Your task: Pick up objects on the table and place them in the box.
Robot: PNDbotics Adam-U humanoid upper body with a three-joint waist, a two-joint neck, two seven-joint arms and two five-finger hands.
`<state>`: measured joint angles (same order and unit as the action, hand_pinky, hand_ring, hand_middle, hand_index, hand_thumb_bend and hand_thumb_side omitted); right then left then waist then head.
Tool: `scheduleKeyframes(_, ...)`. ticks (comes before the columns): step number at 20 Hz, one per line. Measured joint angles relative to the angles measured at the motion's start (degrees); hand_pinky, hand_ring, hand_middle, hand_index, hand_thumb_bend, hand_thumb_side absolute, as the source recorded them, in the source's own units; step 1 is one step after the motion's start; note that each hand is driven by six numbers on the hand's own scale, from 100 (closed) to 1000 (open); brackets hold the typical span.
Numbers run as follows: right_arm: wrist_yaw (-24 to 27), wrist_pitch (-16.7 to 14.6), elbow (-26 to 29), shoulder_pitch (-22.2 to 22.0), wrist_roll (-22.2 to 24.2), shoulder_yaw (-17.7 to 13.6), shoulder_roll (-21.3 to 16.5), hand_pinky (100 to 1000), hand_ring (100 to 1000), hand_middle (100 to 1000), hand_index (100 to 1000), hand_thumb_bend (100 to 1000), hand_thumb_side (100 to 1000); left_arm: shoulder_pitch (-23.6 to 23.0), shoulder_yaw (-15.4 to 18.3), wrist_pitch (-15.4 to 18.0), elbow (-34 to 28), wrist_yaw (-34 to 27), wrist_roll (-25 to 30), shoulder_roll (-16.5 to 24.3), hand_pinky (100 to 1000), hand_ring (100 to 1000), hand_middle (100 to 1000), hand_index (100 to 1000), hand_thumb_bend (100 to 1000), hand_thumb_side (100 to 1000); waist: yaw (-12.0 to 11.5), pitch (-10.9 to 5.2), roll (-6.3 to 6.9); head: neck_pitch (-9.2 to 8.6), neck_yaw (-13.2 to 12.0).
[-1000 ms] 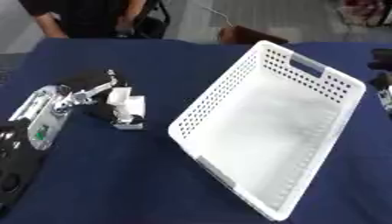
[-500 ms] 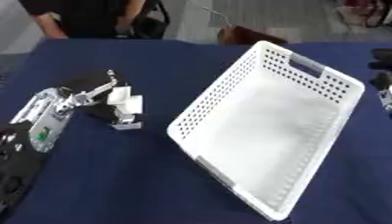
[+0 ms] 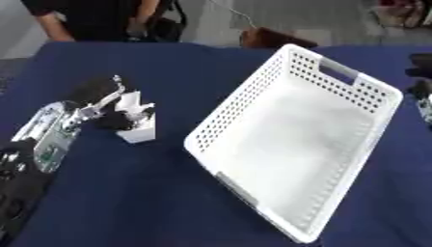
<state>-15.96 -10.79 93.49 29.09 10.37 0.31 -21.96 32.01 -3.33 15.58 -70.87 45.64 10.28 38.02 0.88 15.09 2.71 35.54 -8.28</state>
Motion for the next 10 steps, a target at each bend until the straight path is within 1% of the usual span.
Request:
scheduleKeyframes(3,0.00,0.00,0.00,0.00,0.00,0.00,0.00,699,837,896,892,100,693,-0.02,-0.15,0.03,-0.38,-0.03,0.76,0.02,100,100,131,263,100,716,-0.12,-0.01,0.00,0.00,0.00)
scheduleKeyframes(4,0.00,0.00,0.00,0.00,0.00,0.00,0.00,699,837,896,892,100,680,-0.02,-0.19,0.04,-0.50,-0.14,1.08,0.04,100,100,133,265,100,713,-0.12,-0.01,0.00,0.00,0.00)
scheduleKeyframes(5,0.00,0.00,0.00,0.00,0.00,0.00,0.00,699,837,896,892,100,693,-0.04,-0.20,0.05,-0.65,-0.30,1.49,0.06,100,100,132,263,100,710,-0.12,-0.01,0.01,0.00,0.00)
scheduleKeyframes(9,0.00,0.00,0.00,0.00,0.00,0.00,0.00,699,837,896,892,100,693,-0.34,-0.56,0.22,-1.40,-1.34,3.50,0.71,100,100,133,264,100,708,-0.13,-0.03,0.06,0.00,0.00)
scheduleKeyframes(10,0.00,0.00,0.00,0.00,0.00,0.00,0.00,699,837,896,892,100,693,-0.49,-0.75,0.33,-1.75,-1.77,3.99,1.15,100,100,133,264,100,775,-0.12,-0.05,0.09,0.00,0.00)
